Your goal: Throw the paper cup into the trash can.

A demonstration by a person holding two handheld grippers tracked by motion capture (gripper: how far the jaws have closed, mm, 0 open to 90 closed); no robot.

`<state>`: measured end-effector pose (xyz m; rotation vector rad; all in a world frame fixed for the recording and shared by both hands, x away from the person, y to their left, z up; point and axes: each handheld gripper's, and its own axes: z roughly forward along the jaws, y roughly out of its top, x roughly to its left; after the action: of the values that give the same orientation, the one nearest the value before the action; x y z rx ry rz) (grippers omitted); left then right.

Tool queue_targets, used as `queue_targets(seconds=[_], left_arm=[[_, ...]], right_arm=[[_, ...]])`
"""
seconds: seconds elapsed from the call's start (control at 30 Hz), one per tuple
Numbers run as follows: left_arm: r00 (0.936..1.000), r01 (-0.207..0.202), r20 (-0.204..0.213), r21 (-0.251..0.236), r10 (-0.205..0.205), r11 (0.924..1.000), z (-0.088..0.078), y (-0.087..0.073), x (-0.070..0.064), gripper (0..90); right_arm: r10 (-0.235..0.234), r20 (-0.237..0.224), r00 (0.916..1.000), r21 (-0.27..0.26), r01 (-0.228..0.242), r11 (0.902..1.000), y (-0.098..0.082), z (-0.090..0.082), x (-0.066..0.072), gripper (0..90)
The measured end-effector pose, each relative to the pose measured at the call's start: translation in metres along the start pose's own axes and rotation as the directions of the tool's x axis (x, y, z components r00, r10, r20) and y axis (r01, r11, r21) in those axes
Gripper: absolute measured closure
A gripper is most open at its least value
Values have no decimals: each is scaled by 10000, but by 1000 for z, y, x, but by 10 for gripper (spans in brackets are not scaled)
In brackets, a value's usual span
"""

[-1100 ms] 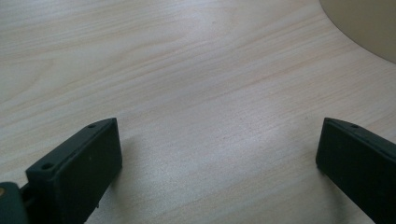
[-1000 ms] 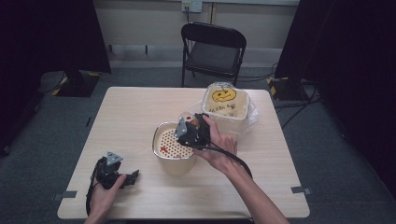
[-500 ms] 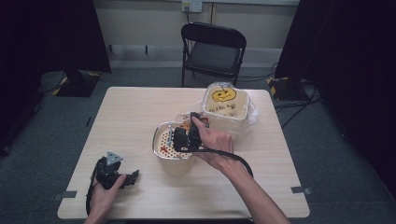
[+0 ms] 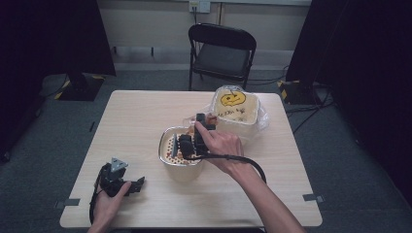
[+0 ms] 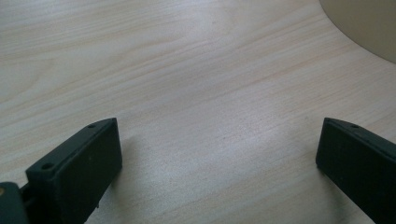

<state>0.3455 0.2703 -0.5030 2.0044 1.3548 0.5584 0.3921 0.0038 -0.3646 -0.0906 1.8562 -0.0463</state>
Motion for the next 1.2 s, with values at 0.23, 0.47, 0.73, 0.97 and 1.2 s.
queue_targets(seconds=[0.23, 0.47, 0.73, 0.97, 1.2], left_arm=[[10000, 0, 1, 1, 0, 10000, 0, 0, 0, 0], [10000, -4, 1, 6, 4, 10000, 0, 0, 0, 0], [10000, -1, 2, 1, 1, 10000, 0, 0, 0, 0], [10000, 26, 11, -6, -26, 10000, 0, 0, 0, 0], [10000, -6, 1, 4, 6, 10000, 0, 0, 0, 0]], right_arm=[[-1314, 476, 9902, 139, 1308, 9913, 3, -1, 3, 480], [-2090, 1134, 9713, 189, 2082, 9779, 5, -4, 5, 486], [-3570, 1765, 9173, 632, 3514, 9341, 5, -6, 6, 499], [-5162, 2547, 8177, 1133, 5049, 8557, 10, -12, 11, 501], [-6091, 2874, 7392, 1739, 5851, 7921, 10, -9, 15, 503]])
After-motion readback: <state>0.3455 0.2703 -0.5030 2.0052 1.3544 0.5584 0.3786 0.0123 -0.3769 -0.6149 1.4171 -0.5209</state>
